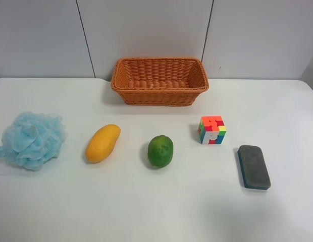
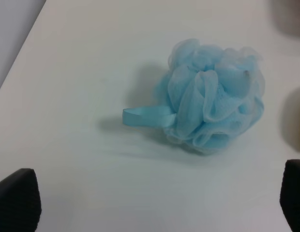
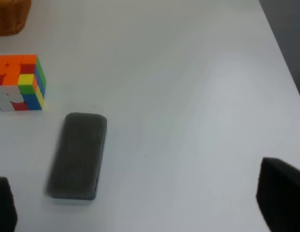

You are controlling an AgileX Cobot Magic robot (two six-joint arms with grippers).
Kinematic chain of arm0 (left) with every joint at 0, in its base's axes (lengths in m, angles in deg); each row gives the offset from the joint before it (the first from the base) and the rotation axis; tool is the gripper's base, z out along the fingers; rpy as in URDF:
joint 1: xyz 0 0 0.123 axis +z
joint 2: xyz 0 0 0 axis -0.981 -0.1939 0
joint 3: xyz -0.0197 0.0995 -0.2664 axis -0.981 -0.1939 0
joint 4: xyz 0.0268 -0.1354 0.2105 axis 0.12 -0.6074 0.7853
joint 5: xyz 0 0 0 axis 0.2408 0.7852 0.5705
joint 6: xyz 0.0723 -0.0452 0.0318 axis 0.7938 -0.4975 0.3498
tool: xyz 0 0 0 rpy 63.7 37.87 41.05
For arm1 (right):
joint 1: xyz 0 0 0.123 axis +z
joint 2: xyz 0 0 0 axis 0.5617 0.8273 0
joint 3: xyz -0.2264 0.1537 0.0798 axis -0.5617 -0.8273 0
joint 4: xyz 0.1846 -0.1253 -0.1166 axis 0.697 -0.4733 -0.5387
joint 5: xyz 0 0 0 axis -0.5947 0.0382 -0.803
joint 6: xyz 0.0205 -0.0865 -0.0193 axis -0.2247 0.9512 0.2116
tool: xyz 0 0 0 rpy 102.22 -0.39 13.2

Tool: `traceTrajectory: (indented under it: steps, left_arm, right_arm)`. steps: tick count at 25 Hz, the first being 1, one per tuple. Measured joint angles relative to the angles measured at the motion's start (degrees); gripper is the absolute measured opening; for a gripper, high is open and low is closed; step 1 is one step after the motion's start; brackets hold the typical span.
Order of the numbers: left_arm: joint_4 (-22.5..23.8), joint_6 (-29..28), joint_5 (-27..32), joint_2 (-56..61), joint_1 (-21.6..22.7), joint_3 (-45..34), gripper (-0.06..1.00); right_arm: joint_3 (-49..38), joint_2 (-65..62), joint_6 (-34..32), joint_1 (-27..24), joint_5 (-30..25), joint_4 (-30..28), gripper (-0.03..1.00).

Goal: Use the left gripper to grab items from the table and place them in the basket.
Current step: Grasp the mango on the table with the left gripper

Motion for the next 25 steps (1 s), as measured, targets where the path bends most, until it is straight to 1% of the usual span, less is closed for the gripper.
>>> traceTrajectory:
  steps: [13, 16, 20, 23, 25]
  left_arm:
    - [0.0, 0.0, 0.0, 0.0, 0.0, 0.0, 0.99]
    - [-1.8, 0.0, -1.1, -1.8, 0.0, 0.8, 0.99]
    - [-5.2, 0.3, -6.3, -9.3, 0.0, 4.9, 0.99]
    - [-5.6, 2.1, -8.8, -17.9, 0.0, 8.5, 0.99]
    - [-5.6, 3.6, -9.5, -24.7, 0.0, 11.1, 0.99]
  right_arm:
    - [0.0, 0.0, 0.0, 0.0, 0.0, 0.0, 0.99]
    - [0.0, 0.0, 0.0, 0.0, 0.0, 0.0, 0.99]
    - [0.0, 0.0, 0.0, 0.0, 0.0, 0.0, 0.99]
    - [0.0, 0.0, 0.0, 0.0, 0.0, 0.0, 0.99]
    - [0.0, 0.0, 0.0, 0.0, 0.0, 0.0, 0.99]
